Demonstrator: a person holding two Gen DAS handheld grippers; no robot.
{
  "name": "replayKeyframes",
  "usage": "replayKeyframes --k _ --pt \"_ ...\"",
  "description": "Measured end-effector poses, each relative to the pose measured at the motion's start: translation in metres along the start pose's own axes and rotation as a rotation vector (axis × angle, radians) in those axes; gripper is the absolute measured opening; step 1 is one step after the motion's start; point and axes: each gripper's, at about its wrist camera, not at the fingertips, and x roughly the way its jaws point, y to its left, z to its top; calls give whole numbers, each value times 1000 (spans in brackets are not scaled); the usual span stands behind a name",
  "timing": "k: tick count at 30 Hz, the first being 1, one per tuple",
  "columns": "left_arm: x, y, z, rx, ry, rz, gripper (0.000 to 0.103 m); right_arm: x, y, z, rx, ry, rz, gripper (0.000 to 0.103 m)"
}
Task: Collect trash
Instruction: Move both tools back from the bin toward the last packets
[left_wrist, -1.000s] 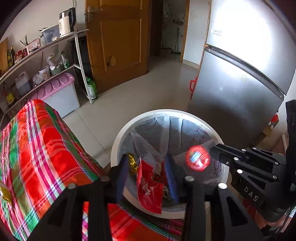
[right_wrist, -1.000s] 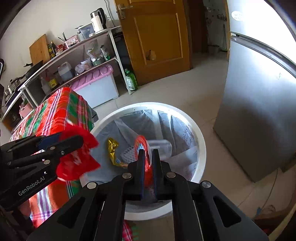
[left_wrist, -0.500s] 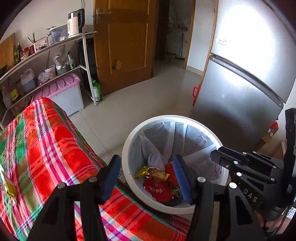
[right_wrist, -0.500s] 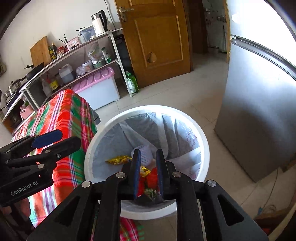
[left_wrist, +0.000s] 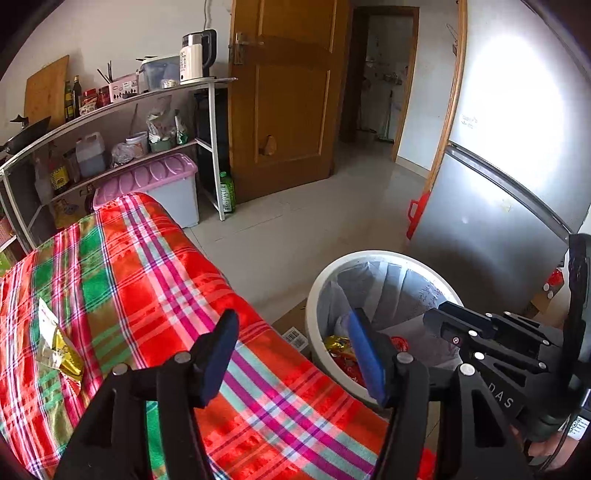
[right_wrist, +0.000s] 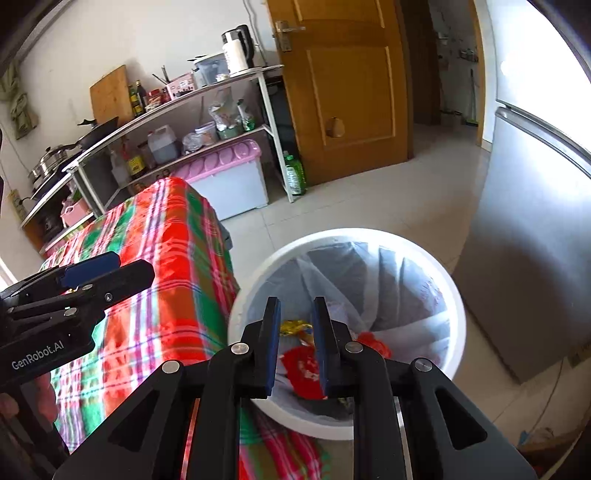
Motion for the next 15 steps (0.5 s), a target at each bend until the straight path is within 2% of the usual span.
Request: replayKeyframes --k 15 --pt "-35 75 -13 -90 -42 93 64 12 72 8 -97 -1 89 23"
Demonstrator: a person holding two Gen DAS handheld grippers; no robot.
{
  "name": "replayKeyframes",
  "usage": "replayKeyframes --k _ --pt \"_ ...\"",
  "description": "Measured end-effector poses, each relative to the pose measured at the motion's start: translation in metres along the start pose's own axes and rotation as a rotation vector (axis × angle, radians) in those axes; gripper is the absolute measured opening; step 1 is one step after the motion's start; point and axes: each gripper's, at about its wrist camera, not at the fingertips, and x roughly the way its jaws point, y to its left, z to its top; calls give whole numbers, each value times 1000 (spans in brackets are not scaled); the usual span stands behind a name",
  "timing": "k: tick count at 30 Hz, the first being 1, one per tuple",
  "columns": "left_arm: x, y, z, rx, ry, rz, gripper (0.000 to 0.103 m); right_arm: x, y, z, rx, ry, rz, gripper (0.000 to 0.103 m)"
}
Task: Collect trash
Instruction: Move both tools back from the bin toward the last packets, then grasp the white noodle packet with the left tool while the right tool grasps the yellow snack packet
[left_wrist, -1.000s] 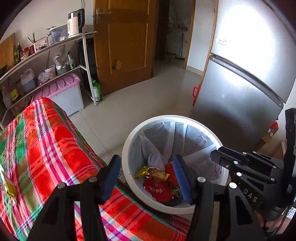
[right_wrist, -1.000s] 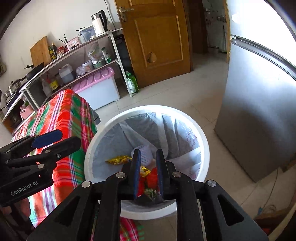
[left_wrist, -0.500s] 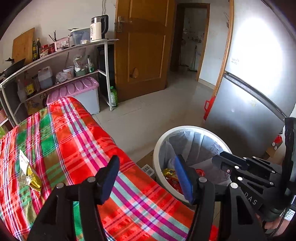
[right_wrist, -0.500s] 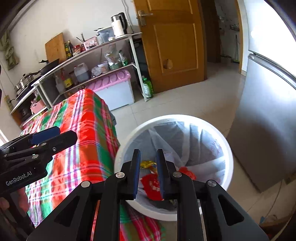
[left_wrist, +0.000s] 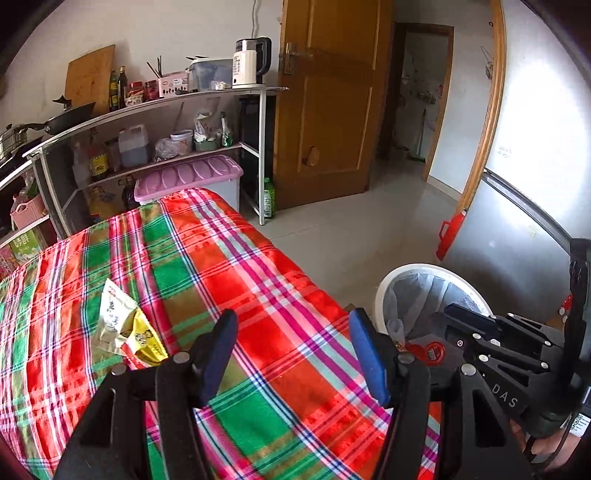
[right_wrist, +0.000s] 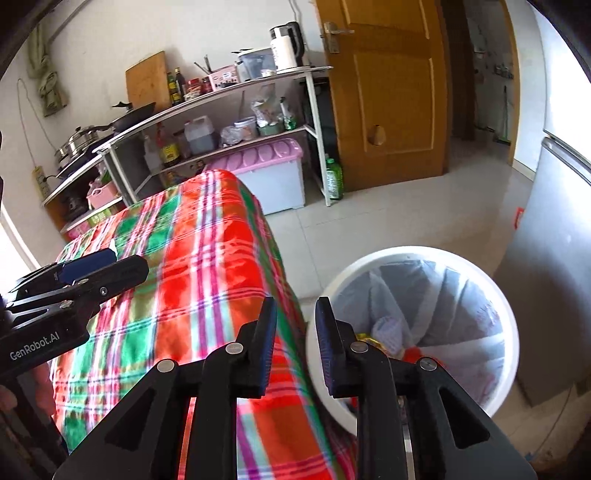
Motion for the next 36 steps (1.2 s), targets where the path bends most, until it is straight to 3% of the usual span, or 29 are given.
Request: replayKeyframes --k 9,14,27,36 --pt "-9 64 -7 -74 1 81 66 24 56 8 -75 27 83 25" --pt "-13 103 -13 -116 5 109 70 39 87 14 -119 43 129 40" --pt "1 187 -18 -250 57 112 73 85 158 20 -210 132 258 41" --pt "17 207 -17 -237 73 121 74 106 191 17 -258 177 356 44"
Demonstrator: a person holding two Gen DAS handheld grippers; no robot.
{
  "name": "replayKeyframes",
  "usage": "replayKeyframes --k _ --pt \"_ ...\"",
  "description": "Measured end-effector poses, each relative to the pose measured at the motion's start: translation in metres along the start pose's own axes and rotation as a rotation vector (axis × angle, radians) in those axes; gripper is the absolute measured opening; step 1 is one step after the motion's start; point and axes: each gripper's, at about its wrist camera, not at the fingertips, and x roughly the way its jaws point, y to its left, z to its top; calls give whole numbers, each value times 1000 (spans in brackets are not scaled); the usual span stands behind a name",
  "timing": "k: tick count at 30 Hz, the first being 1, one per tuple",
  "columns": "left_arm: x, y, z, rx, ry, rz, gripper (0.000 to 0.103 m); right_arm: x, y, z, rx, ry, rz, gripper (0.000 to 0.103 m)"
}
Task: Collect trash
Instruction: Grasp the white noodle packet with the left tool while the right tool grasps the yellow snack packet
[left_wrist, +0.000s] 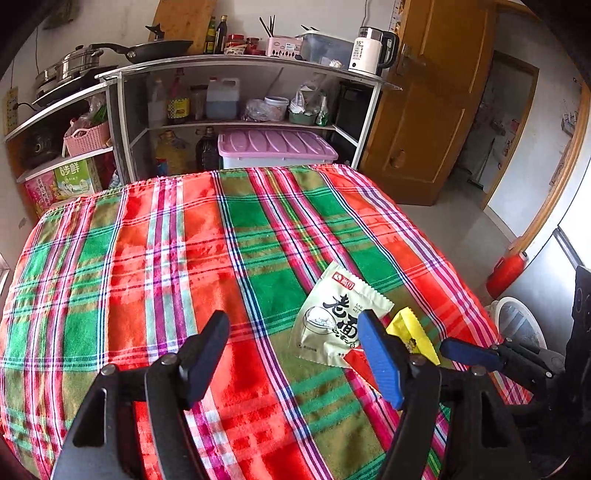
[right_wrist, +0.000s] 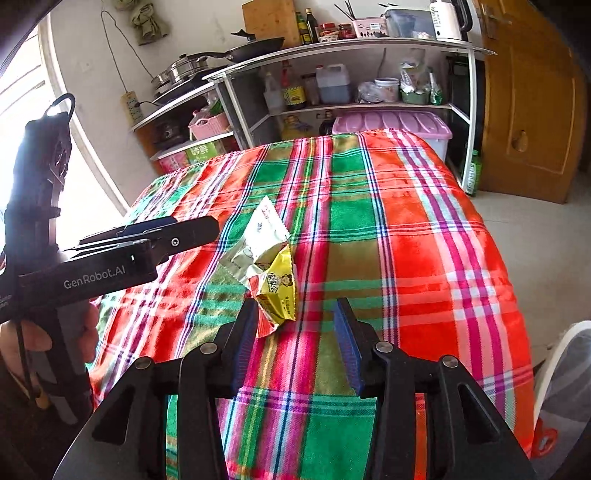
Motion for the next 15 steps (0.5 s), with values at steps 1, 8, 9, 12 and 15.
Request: replayKeyframes --k 1,8,9,12,15 --pt "3 0 0 1 4 -1 74 3 2 1 -4 6 -1 44" --pt "18 -1 2 14 31 -20 74 25 1 8 10 54 18 45" --pt "20 -2 2 15 35 -23 74 26 1 8 12 55 22 45" --pt "25 -5 2 26 41 -26 74 31 -1 9 9 65 6 45" --pt "27 -7 3 28 44 -33 74 33 -6 9 20 66 -2 29"
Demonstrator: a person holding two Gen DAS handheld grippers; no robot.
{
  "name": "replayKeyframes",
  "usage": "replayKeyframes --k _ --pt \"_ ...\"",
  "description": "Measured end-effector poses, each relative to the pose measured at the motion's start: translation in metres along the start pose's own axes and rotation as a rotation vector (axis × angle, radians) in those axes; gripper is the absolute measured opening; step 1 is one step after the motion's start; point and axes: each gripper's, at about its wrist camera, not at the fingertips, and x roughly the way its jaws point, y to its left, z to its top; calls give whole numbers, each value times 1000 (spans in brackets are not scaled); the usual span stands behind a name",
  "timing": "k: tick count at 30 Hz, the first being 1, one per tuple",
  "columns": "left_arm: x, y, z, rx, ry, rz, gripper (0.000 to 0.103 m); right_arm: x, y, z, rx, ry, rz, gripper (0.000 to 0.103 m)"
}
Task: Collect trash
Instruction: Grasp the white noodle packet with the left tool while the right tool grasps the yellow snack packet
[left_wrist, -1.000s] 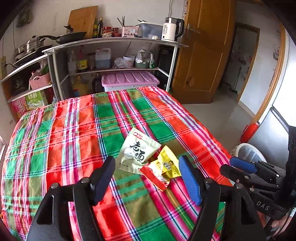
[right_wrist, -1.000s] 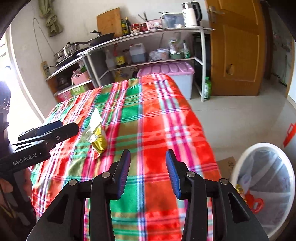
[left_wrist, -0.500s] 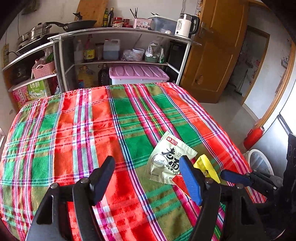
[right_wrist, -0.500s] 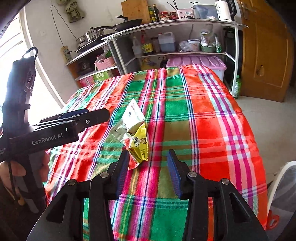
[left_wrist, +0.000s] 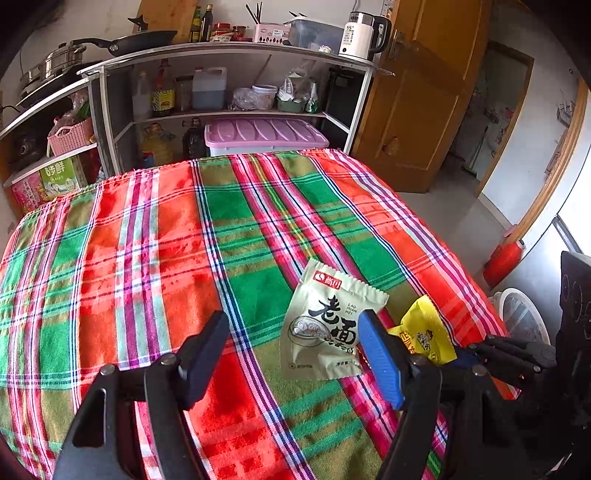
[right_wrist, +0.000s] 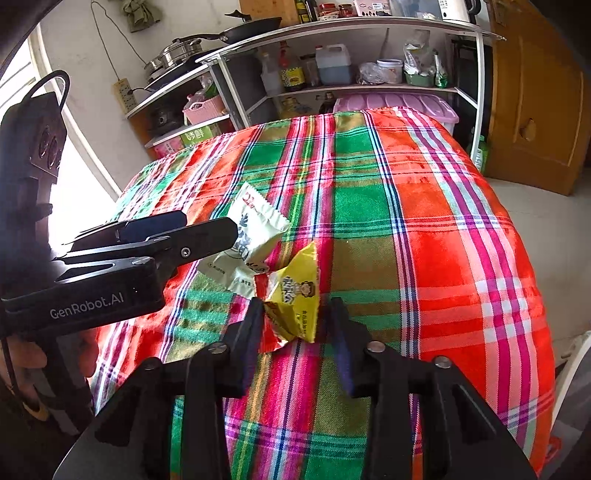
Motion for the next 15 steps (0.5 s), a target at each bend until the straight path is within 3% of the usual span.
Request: replayKeyframes --k 15 --pt "22 -11 4 28 51 12 74 -14 -33 -1 71 -18 -53 25"
